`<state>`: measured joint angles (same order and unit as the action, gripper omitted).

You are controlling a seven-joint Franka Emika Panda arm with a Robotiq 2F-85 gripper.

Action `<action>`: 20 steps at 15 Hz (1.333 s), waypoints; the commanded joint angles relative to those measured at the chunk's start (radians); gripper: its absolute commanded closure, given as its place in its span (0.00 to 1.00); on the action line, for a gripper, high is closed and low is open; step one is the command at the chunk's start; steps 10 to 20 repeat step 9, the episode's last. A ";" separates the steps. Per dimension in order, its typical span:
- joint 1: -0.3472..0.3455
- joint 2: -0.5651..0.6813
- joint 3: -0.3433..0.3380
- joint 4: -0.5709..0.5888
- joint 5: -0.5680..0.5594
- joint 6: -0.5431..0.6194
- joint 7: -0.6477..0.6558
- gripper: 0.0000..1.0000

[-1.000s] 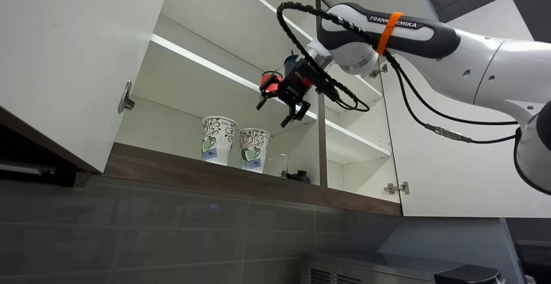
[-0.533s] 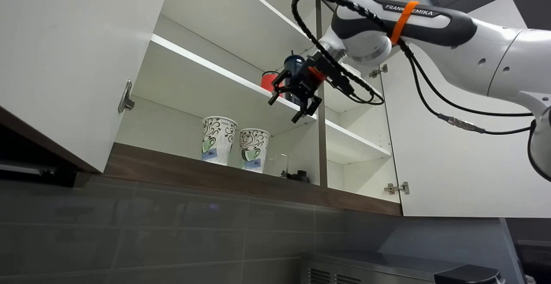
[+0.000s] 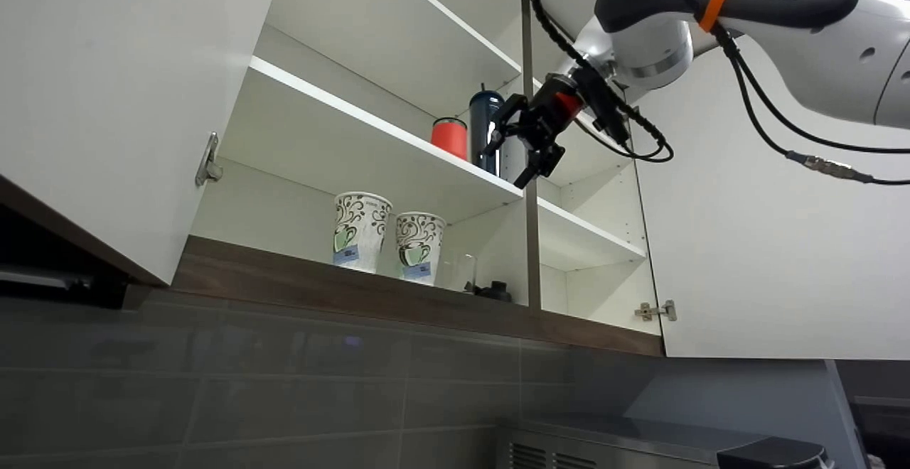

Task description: Put the cup inside the cupboard

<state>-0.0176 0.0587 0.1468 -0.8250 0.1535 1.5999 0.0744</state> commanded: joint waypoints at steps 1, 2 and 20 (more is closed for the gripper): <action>-0.045 -0.154 -0.034 -0.238 0.071 0.020 -0.091 0.00; -0.053 -0.179 -0.046 -0.280 0.076 0.030 -0.109 0.00; -0.033 -0.087 -0.027 -0.137 0.038 0.002 -0.064 0.00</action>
